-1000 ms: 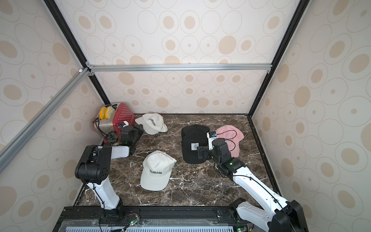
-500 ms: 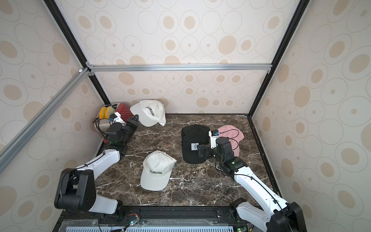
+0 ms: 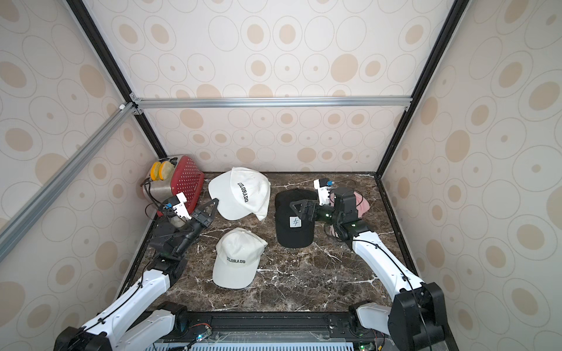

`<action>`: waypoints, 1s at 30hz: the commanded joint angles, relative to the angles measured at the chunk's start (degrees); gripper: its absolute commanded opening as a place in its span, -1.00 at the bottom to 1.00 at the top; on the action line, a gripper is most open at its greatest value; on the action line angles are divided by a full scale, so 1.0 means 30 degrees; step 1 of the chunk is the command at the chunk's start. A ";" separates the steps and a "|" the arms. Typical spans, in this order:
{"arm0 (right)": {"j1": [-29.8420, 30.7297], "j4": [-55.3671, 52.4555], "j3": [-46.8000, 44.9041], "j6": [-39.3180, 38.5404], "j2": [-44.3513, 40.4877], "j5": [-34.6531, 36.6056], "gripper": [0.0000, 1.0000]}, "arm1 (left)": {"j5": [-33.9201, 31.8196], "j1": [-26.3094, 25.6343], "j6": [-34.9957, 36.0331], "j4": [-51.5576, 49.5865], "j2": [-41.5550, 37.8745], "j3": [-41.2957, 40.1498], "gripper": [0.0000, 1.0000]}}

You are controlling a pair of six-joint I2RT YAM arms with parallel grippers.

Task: Stack the baseball caps by color
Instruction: Pick up the baseball cap from the center of the board.

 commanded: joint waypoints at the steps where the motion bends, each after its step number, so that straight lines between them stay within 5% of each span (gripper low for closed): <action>1: -0.0005 0.1497 0.0913 0.2346 0.0783 -0.3327 1.00 | 0.1776 -0.0101 -0.1153 0.2363 -0.1285 -0.0615 -1.00; 6: 0.0061 0.5525 0.0385 0.5456 0.1633 -0.5310 1.00 | 0.2859 -0.0156 -0.3156 0.5949 -0.0788 -0.1451 -1.00; 14: 0.0603 0.9276 0.0257 0.7867 0.2261 -0.5385 1.00 | 0.4270 -0.0231 -0.6604 1.2156 0.3382 -0.1442 -1.00; 30: 0.2014 1.3433 0.1424 1.0837 0.4467 -0.5909 0.96 | 0.4495 -0.0393 -0.5069 0.9758 0.2756 -0.1559 -1.00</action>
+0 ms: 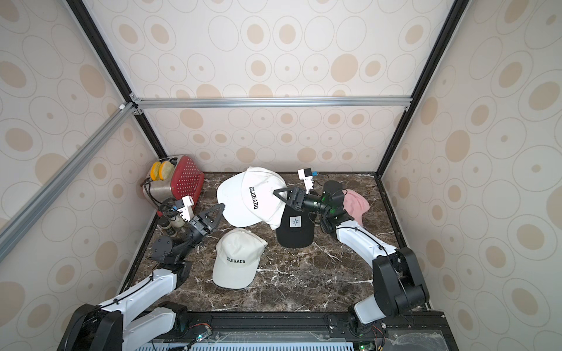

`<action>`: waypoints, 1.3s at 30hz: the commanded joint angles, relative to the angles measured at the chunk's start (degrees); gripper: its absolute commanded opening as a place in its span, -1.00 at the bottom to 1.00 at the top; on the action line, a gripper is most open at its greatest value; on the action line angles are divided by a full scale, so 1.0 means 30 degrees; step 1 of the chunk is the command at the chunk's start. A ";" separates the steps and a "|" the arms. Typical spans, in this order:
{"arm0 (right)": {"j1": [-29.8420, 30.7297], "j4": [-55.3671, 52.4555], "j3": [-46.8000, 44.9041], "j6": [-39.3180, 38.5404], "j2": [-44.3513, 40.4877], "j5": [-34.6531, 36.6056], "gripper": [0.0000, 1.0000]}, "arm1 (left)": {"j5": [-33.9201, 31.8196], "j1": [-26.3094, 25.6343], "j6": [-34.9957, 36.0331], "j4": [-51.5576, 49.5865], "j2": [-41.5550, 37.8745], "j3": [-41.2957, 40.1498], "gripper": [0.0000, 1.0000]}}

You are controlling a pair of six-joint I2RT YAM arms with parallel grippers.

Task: Stack the baseball caps by color
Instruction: Pick up the baseball cap from the center of the board.

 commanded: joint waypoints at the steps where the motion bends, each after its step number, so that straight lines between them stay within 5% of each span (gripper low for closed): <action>1: 0.0351 0.2097 0.0701 0.0879 -0.0028 -0.0607 0.96 | 0.0185 -0.0109 0.0869 -0.0529 -0.0350 0.0037 -1.00; 10: 0.0420 0.3001 0.0687 0.0430 -0.0918 -0.0818 0.83 | -0.0983 -0.0109 0.3385 -0.5424 -0.0727 0.0008 -1.00; 15: 0.0255 0.2768 0.0555 0.0379 -0.1273 -0.1392 0.41 | -0.1070 0.0253 0.4389 -0.8543 -0.1408 0.0418 -1.00; 30: 0.0371 -0.2559 0.0558 -0.2761 -0.1200 -0.1883 0.18 | -0.0043 0.0360 0.3381 -0.6218 -0.0024 0.0731 -1.00; 39: 0.0553 -0.2158 0.0790 -0.2438 -0.0490 -0.1734 -0.05 | -0.0148 0.0360 0.3473 -0.6379 -0.0166 0.0601 -1.00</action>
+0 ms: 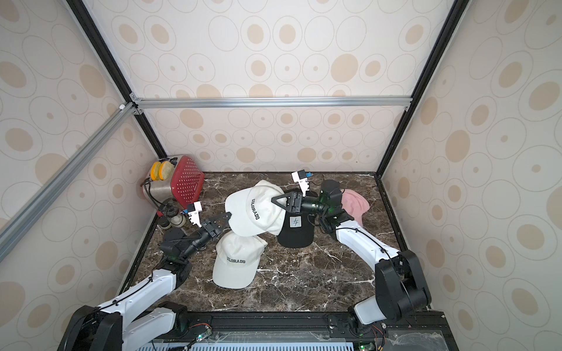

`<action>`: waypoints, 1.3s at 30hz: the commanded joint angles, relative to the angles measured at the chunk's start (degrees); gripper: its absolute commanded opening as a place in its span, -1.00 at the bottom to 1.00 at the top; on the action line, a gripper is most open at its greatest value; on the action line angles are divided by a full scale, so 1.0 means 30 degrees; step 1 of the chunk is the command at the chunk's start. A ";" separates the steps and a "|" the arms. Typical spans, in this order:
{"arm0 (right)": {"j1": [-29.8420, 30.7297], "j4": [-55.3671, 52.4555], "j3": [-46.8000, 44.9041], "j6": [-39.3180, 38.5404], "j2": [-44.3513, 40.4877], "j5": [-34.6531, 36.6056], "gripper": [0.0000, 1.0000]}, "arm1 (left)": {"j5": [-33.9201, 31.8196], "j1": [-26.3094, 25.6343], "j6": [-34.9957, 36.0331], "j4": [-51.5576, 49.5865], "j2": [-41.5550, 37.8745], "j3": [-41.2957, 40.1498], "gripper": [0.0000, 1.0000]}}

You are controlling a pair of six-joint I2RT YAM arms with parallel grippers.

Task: Stack the baseball caps by color
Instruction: Pick up the baseball cap from the center of the board.

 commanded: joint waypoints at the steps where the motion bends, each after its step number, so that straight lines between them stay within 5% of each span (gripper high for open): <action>1: 0.0118 0.0502 0.0436 -0.0182 0.0014 -0.0104 -0.14 | 0.0052 0.0120 0.0096 0.0525 -0.0172 0.0578 -1.00; 9: 0.0089 0.1059 0.0351 -0.0099 -0.0505 -0.0096 -0.70 | -0.0202 0.0120 0.1331 -0.1252 -0.0609 0.0663 -1.00; 14: 0.0081 -0.2609 0.1148 -0.3459 -0.1317 -0.0070 -0.98 | -0.0543 0.0120 0.3131 -0.4250 -0.1241 0.0961 -0.98; 16: 0.0074 -0.3930 0.1582 -0.4689 -0.1395 -0.0600 -1.00 | -0.0036 0.0092 0.3891 -0.4725 -0.1226 0.1120 0.02; 17: 0.0081 -0.4425 0.1854 -0.5165 -0.1343 -0.0998 -1.00 | 0.0247 0.0090 0.4075 -0.4716 -0.1115 0.1163 0.31; 26: 0.0126 -0.9769 0.4039 -0.9607 -0.0866 -0.4019 -0.99 | 0.3675 -0.0493 0.3581 -0.2095 0.2689 0.1549 0.96; 39: 0.1587 -1.0331 0.6094 -1.1220 -0.0464 -0.5592 -1.00 | 0.5556 -0.0989 0.1326 0.2744 0.2603 0.1326 0.97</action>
